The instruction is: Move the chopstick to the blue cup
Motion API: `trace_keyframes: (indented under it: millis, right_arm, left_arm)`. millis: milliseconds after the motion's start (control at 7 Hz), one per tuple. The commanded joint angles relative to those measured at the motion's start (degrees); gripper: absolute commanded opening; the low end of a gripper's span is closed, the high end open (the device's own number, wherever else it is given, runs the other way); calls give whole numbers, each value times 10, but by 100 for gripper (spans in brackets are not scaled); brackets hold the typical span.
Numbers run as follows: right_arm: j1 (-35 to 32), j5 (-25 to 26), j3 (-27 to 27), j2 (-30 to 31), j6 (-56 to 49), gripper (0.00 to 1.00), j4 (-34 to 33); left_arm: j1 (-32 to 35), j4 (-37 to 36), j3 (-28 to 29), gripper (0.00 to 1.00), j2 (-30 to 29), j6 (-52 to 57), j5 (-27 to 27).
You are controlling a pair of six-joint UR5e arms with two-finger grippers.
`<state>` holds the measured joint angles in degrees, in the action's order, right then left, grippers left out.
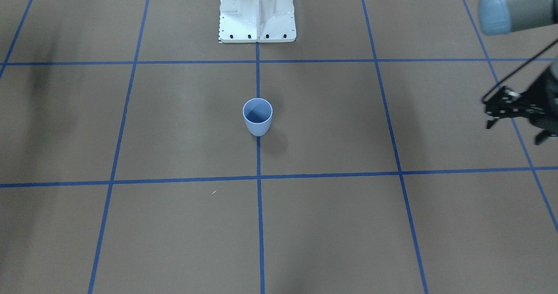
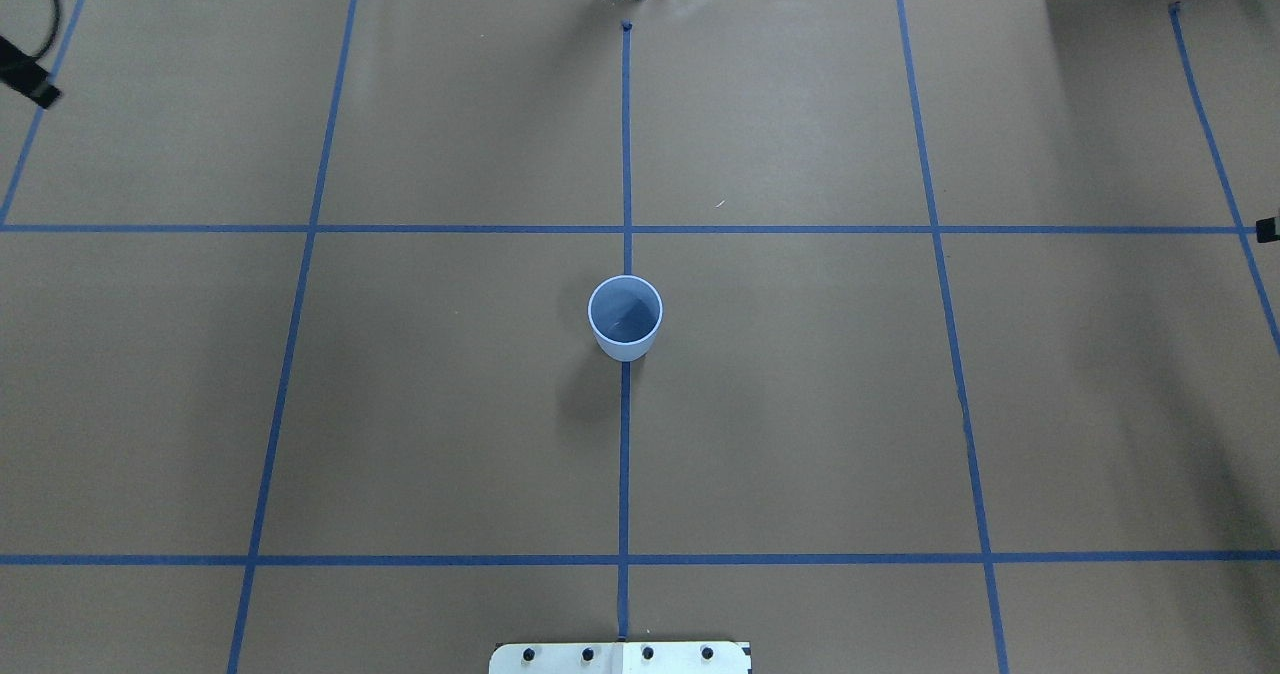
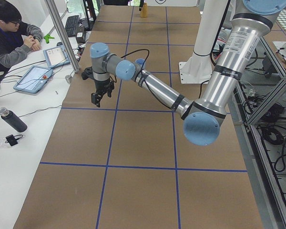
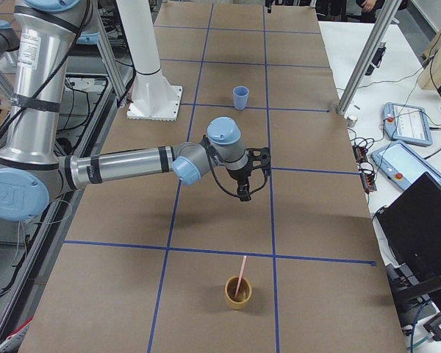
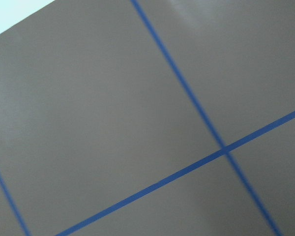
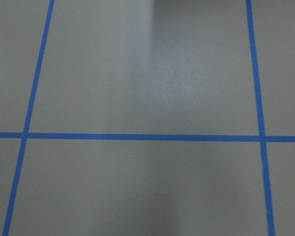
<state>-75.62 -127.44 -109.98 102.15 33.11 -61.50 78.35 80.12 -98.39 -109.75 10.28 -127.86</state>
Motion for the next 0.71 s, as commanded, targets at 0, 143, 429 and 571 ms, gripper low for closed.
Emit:
trace_keyframes:
  millis: [0,143,429,571]
  right_arm:
    - [-71,-10,33,16,-137,100,-4]
    - [-109,-10,63,15,-219,100,-4]
    - [-165,2,85,-11,-358,100,-74]
    - [-174,17,90,-17,-421,100,-95]
  left_arm:
    - [133,0,135,98,9,195,-29]
    - [143,4,144,98,31,201,-28]
    - [149,105,141,98,96,194,-28]
    - [149,106,141,98,101,195,-29]
